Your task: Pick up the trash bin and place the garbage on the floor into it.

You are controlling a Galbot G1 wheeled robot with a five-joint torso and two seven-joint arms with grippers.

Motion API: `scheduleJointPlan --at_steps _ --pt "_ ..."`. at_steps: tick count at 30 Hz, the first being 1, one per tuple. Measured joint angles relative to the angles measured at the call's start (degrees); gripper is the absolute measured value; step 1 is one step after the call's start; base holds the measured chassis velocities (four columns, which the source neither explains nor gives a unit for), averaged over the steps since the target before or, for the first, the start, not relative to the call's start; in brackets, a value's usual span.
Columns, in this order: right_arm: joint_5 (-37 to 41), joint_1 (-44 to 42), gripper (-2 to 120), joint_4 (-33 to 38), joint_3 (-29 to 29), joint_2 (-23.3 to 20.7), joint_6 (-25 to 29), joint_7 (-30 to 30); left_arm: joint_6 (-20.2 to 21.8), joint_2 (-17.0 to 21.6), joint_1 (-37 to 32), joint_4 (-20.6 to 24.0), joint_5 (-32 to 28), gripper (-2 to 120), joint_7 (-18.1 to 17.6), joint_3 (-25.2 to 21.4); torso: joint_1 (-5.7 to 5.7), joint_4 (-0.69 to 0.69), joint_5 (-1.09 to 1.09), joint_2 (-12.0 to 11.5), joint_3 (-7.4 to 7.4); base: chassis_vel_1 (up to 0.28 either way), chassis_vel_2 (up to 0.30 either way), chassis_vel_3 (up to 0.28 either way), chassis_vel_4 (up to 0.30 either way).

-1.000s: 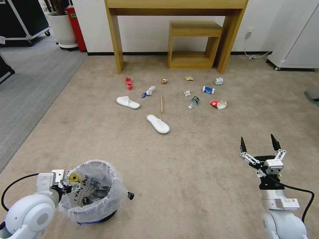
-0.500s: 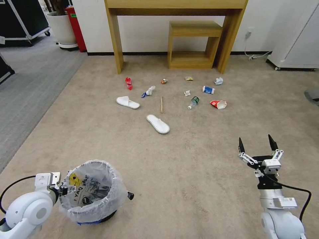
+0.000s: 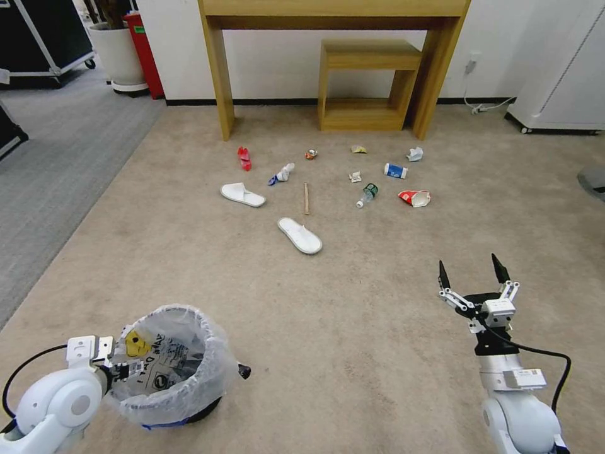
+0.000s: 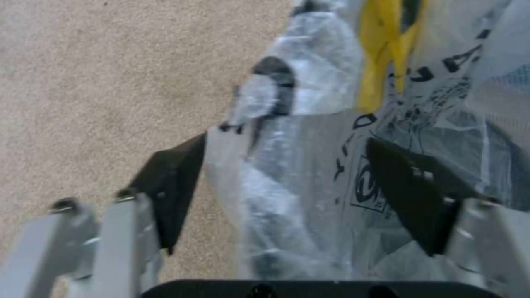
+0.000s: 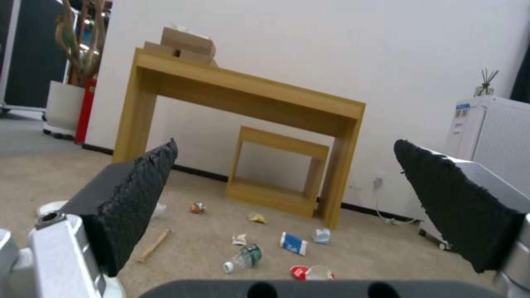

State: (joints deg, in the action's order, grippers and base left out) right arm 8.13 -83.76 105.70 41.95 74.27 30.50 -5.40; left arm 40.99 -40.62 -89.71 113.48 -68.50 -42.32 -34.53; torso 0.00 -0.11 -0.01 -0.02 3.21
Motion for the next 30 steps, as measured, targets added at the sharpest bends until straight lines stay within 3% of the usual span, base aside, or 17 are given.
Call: scheduleJointPlan --at_steps 4,6,9,18,30 --pt "0.00 -0.12 100 0.04 0.01 -0.07 0.00 0.02 -0.47 -0.13 -0.06 -0.02 0.44 61 0.23 0.19 0.00 0.00 0.00 0.00 0.00 0.000 0.000 0.000 0.000" --pt "0.00 -0.13 100 0.04 0.01 -0.08 0.00 0.03 -0.55 -0.15 -0.08 -0.01 0.51 61 0.28 0.21 0.00 -0.01 0.00 0.00 0.00 0.000 0.000 0.000 0.000" --pt "0.05 -0.37 100 0.34 0.17 -0.24 0.00 0.19 -1.27 -0.23 -0.74 0.67 0.78 38 0.49 0.47 0.00 -0.01 -0.02 0.00 0.00 0.000 0.000 0.000 0.000" --pt "0.03 -1.18 100 1.07 0.21 0.53 0.45 0.33 -2.79 -0.34 -3.32 3.13 -0.23 9 -0.09 -0.10 0.00 0.00 0.02 0.00 -0.01 0.000 0.000 0.000 0.000" --pt "0.12 -1.85 100 1.81 0.62 0.56 0.60 0.44 -3.31 -2.99 -3.90 4.50 -1.61 9 -3.30 -0.39 0.00 0.00 0.01 0.01 -0.01 0.000 0.000 0.000 0.000"
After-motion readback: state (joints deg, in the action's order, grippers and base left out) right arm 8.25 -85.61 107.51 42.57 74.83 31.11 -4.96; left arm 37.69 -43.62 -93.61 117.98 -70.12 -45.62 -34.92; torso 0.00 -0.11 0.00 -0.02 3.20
